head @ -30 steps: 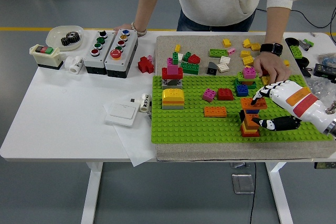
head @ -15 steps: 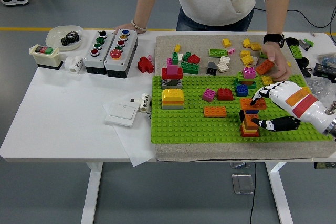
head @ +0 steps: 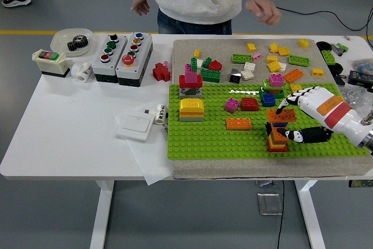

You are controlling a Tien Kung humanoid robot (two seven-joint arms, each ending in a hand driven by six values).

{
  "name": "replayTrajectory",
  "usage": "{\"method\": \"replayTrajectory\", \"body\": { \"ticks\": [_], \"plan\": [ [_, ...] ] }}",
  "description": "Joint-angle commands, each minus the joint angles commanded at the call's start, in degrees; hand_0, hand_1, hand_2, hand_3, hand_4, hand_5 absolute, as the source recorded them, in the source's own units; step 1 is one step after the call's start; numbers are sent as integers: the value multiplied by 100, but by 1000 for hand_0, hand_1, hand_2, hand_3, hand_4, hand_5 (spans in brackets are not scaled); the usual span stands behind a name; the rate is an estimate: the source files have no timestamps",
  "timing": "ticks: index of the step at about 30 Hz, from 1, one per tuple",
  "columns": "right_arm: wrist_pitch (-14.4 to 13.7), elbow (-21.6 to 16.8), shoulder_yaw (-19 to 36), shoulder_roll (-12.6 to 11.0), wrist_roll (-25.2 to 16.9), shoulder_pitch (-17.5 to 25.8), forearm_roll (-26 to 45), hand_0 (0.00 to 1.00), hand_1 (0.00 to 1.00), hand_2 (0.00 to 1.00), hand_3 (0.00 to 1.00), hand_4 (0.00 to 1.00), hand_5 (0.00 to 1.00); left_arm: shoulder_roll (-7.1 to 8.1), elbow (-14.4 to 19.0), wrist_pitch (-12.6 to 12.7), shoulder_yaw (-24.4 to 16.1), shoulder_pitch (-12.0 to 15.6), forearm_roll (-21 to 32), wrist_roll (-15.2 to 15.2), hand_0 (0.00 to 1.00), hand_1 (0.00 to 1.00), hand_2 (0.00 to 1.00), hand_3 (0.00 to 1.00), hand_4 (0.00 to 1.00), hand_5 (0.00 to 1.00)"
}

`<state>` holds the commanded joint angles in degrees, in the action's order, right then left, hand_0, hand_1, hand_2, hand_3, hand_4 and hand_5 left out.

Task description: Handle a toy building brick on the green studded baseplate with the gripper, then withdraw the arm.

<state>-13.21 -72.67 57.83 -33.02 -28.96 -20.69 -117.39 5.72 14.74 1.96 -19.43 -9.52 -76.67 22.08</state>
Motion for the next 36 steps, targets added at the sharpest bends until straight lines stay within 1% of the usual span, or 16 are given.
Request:
{"method": "replayTrajectory", "body": {
  "ticks": [22,36],
  "plan": [
    [78,105,-30,13,18,33,-91,486,526,591,546,768,415,-3,5,19,43,-34,55,-18,549,629,691,614,640,738],
    [-8,-4,23,2,-39,21,46,481,526,593,545,770,413,-1,1,11,50,-34,61,-25,548,629,691,612,641,738]
  ]
}}
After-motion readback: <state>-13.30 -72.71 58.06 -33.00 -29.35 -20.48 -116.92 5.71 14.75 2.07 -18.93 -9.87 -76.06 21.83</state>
